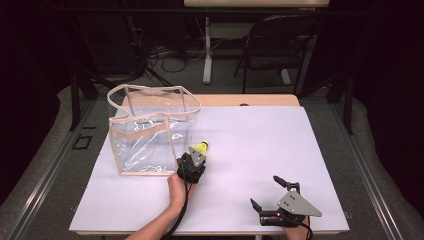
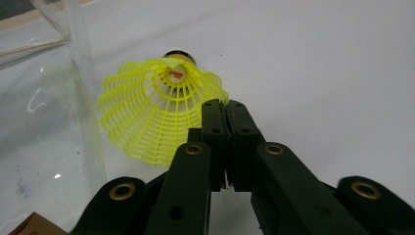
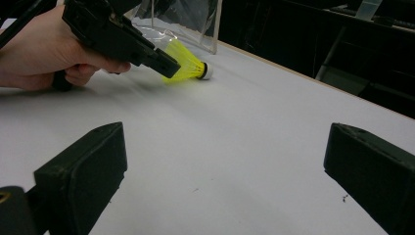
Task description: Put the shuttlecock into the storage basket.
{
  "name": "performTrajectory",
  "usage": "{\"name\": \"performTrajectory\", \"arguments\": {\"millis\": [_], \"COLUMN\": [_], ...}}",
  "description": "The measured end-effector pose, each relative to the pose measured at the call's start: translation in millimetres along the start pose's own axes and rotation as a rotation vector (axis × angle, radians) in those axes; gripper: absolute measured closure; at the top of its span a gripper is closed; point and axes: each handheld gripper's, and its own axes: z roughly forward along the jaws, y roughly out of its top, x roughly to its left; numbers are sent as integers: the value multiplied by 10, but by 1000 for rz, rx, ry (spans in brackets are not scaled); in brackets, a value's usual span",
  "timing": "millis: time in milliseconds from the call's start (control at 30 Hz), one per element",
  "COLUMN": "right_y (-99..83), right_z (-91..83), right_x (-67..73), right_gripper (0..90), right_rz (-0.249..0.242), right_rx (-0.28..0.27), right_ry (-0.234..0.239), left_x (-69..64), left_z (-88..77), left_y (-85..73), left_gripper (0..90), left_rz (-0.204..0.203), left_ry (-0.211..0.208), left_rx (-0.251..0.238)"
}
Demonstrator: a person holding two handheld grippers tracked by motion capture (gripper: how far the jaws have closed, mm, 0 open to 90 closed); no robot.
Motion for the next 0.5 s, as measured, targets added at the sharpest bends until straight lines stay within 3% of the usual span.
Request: {"name": "performTrajectory", "arguments": {"millis": [500], "right_y": [-3], "right_z": [5], "right_x": [0], "right_gripper": [18], "right_rz": [0], "right_rx": [2], "right_ry": [3], "left_x": [1], "left_z": [-31], "left_y": [0], "left_gripper": [900], "left_rz": [-24], "left_ry": [-8], "left_rx": [-37]}}
